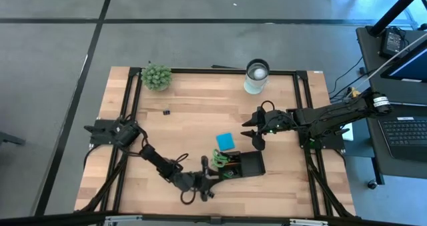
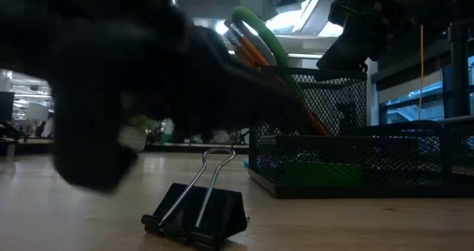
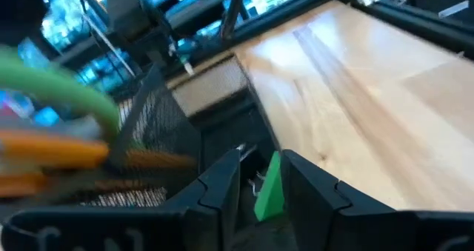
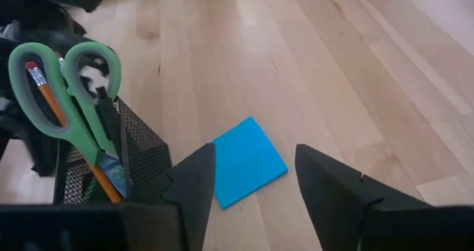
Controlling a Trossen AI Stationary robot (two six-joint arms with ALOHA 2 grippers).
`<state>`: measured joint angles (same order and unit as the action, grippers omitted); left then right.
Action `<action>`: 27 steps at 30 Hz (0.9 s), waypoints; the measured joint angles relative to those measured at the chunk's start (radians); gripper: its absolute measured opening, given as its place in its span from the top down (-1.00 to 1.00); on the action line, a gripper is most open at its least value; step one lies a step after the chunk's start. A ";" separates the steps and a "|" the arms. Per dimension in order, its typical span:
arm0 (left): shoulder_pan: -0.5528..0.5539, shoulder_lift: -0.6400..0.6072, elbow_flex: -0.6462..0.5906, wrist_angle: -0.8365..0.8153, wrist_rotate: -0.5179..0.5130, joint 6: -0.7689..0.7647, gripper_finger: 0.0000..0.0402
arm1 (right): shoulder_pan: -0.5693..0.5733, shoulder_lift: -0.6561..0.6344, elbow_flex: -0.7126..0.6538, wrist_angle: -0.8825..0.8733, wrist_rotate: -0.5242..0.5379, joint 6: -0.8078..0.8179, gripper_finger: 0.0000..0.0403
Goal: Pick and place office supplies into organizer
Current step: Put the bottom binder clip into the bottom left slot of the desk organizer
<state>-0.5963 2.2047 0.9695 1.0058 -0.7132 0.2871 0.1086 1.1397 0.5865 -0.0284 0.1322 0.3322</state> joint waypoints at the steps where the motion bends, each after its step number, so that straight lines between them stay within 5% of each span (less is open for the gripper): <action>1: -0.010 -0.008 0.000 0.000 -0.013 0.022 0.52 | 0.000 0.000 0.000 0.000 0.000 0.000 0.06; 7: -0.061 -0.054 0.000 0.008 -0.089 0.005 0.50 | 0.000 0.000 0.000 0.000 0.000 0.000 0.06; 20: -0.116 -0.130 0.001 -0.253 0.051 -0.696 0.53 | 0.000 0.000 0.000 0.000 0.000 0.000 0.06; 27: -0.116 -0.130 0.002 -0.294 0.070 -0.801 0.53 | 0.000 0.000 0.001 0.000 0.000 0.003 0.06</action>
<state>-0.7123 2.0743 0.9710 0.7114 -0.6435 -0.5134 0.1086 1.1397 0.5873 -0.0288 0.1322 0.3351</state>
